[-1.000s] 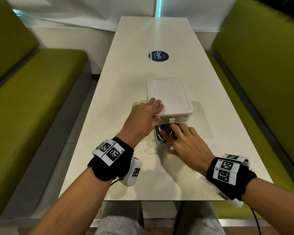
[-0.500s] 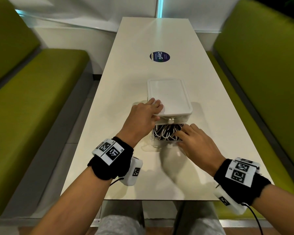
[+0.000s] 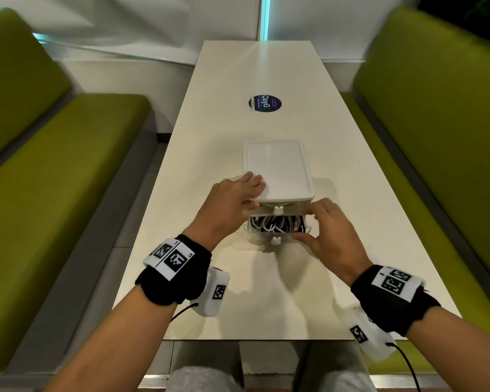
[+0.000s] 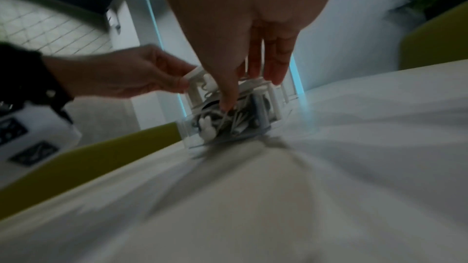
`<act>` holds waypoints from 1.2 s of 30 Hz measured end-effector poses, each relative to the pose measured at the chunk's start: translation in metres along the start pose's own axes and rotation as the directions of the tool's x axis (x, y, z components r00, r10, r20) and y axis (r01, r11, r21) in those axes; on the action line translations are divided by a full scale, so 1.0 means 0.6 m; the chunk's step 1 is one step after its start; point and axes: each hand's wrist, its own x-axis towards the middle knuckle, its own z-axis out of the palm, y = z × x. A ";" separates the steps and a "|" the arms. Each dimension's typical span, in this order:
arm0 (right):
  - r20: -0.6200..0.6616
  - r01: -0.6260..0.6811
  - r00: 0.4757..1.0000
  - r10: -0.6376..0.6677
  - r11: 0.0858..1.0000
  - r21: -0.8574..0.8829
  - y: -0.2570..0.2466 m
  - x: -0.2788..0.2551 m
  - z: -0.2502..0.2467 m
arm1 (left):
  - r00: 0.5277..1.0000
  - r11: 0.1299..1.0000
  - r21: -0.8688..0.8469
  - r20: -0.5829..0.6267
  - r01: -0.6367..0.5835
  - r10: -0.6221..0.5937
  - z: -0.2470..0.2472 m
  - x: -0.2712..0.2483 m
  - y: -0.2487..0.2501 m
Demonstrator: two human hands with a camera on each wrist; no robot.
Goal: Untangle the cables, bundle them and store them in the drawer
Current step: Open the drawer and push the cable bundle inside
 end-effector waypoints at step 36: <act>0.319 -0.551 0.779 0.541 0.345 0.760 -0.036 0.008 0.029 | 0.783 0.655 -0.495 0.087 0.571 -0.616 0.055 -0.078 -0.001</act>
